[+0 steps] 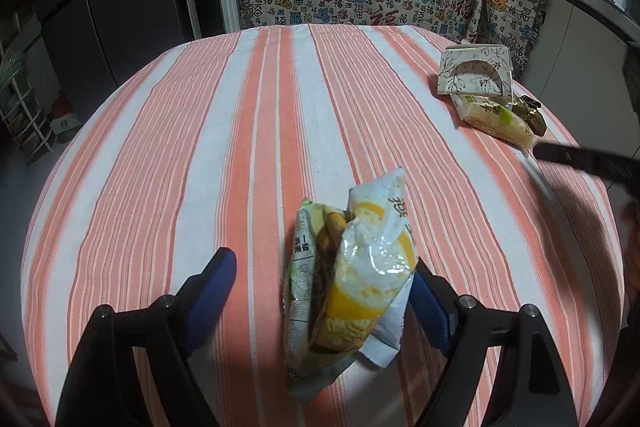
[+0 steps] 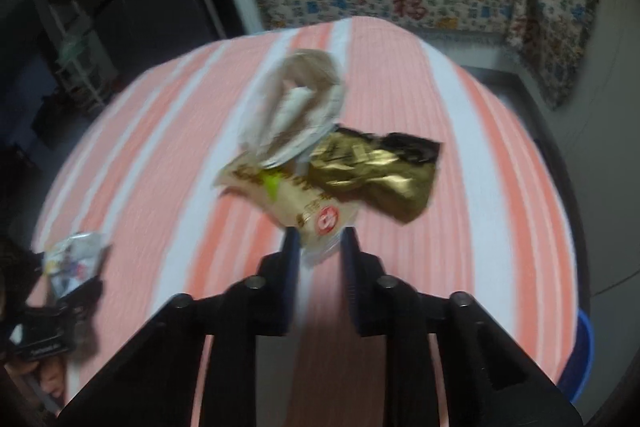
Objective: Collect trash
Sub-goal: 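Grasp the yellow snack bag with the left tool while the right tool grasps the cream bar wrapper, then lift the snack bag in the left tool and the bar wrapper in the right tool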
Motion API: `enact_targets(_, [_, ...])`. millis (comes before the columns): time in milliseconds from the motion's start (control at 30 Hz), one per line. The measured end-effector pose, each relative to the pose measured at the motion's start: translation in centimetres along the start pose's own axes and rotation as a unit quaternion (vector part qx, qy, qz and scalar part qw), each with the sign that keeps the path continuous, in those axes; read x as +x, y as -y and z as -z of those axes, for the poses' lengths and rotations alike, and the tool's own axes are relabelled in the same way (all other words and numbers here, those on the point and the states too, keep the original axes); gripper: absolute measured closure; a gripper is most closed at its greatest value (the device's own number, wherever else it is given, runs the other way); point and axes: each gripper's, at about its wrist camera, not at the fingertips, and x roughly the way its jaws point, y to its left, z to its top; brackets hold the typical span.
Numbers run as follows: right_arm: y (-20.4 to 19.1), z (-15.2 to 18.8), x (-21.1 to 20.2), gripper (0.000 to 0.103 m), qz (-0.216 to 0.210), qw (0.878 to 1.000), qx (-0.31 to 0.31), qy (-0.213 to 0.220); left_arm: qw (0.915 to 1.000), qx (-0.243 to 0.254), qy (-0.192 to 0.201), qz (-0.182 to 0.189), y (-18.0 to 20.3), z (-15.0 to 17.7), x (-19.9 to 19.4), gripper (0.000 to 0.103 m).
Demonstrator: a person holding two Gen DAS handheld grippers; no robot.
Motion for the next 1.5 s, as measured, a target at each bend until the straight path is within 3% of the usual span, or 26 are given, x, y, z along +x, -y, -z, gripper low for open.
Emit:
enact_targets(100, [-2.9, 2.5, -1.3, 0.092, -0.065, 0.997, -0.014, -0.045, 1.0, 0.0, 0.0, 0.0, 0.0, 0.0, 0.0, 0.018])
enact_targets(133, [-3.6, 3.0, -1.7, 0.086, -0.078, 0.995, -0.025, -0.054, 1.0, 0.0, 0.0, 0.0, 0.0, 0.0, 0.0, 0.018])
enact_targets(200, [-4.7, 3.0, -2.8, 0.044, -0.056, 0.995, -0.07, -0.038, 1.0, 0.0, 0.0, -0.001, 0.0, 0.0, 0.0, 0.018])
enact_targets(300, [-4.2, 0.4, -3.1, 0.04, 0.022, 0.992, -0.124, -0.001, 1.0, 0.0, 0.0, 0.0, 0.0, 0.0, 0.0, 0.018])
enact_targets(467, [-1.1, -3.3, 0.9, 0.041, 0.042, 0.992, -0.111, -0.03, 1.0, 0.0, 0.0, 0.0, 0.0, 0.0, 0.0, 0.018])
enact_targets(600, [-2.1, -2.9, 3.2, 0.043, 0.046, 0.988, -0.139, -0.053, 1.0, 0.0, 0.0, 0.0, 0.0, 0.0, 0.0, 0.018])
enact_targets(633, [-2.7, -2.5, 3.3, 0.048, 0.015, 0.987, -0.144, -0.069, 1.0, 0.0, 0.0, 0.0, 0.0, 0.0, 0.0, 0.018])
enact_targets(667, [-3.3, -2.0, 3.0, 0.062, -0.044, 0.984, -0.145, -0.089, 1.0, 0.0, 0.0, 0.0, -0.1, 0.0, 0.0, 0.018])
enact_targets(700, [-3.9, -1.7, 2.5, 0.065, -0.079, 0.98, -0.153, -0.099, 1.0, 0.0, 0.0, 0.0, 0.0, 0.0, 0.0, 0.018])
enact_targets(733, [-4.7, -1.3, 1.7, 0.065, -0.085, 0.976, -0.177, -0.097, 1.0, 0.0, 0.0, -0.001, 0.0, 0.0, 0.0, 0.018])
enact_targets(767, [-5.1, -1.2, 1.3, 0.059, -0.068, 0.975, -0.192, -0.093, 1.0, 0.0, 0.0, -0.001, -0.1, 0.0, 0.0, 0.018])
enact_targets(800, [-5.3, -1.3, 1.1, 0.046, -0.046, 0.975, -0.197, -0.089, 1.0, 0.0, 0.0, -0.002, -0.1, 0.0, 0.1, 0.017])
enact_targets(867, [-5.5, -2.0, 1.3, 0.037, -0.016, 0.978, -0.195, -0.078, 1.0, 0.0, 0.0, -0.002, 0.0, 0.0, 0.1, 0.017])
enact_targets(1067, [-6.5, -4.9, 5.6, 0.037, 0.008, 0.988, -0.137, -0.076, 1.0, -0.001, 0.001, -0.002, -0.1, 0.0, 0.1, 0.017])
enact_targets(1133, [-7.2, -4.7, 6.9, 0.043, 0.029, 0.987, -0.135, -0.079, 1.0, -0.001, 0.001, -0.002, -0.1, 0.0, 0.1, 0.017])
enact_targets(1200, [-7.9, -4.0, 6.9, 0.074, 0.037, 0.988, -0.137, -0.061, 1.0, -0.001, 0.001, -0.002, -0.1, 0.0, 0.1, 0.017])
enact_targets(1233, [-7.9, -3.5, 6.4, 0.079, 0.033, 0.99, -0.127, -0.057, 1.0, -0.001, 0.001, -0.002, -0.1, 0.0, 0.1, 0.017])
enact_targets(1500, [-8.3, 5.0, -0.5, 0.077, 0.053, 0.995, -0.089, -0.013, 1.0, -0.001, 0.001, -0.003, -0.1, 0.0, 0.1, 0.017])
